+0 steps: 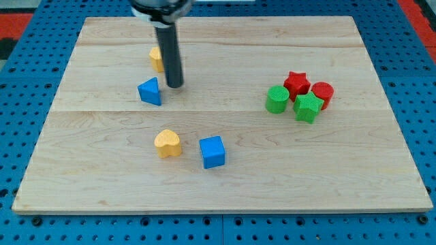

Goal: Place triangle top left to the hexagon

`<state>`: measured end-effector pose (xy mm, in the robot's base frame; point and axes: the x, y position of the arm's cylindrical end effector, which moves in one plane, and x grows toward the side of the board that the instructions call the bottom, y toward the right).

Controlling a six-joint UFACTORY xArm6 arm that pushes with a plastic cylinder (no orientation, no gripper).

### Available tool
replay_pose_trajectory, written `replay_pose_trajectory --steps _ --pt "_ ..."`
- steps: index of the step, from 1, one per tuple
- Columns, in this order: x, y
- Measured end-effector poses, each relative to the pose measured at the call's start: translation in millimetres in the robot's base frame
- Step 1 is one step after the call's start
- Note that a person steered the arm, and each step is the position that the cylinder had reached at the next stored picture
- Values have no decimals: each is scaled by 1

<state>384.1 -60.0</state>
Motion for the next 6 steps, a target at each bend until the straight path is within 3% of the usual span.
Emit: replay_pose_trajectory --steps 1,2,3,4,6 --pt "38 10" --pt "32 -58" --pt "-8 -116" --pt "-19 -147" --pt "-39 -138"
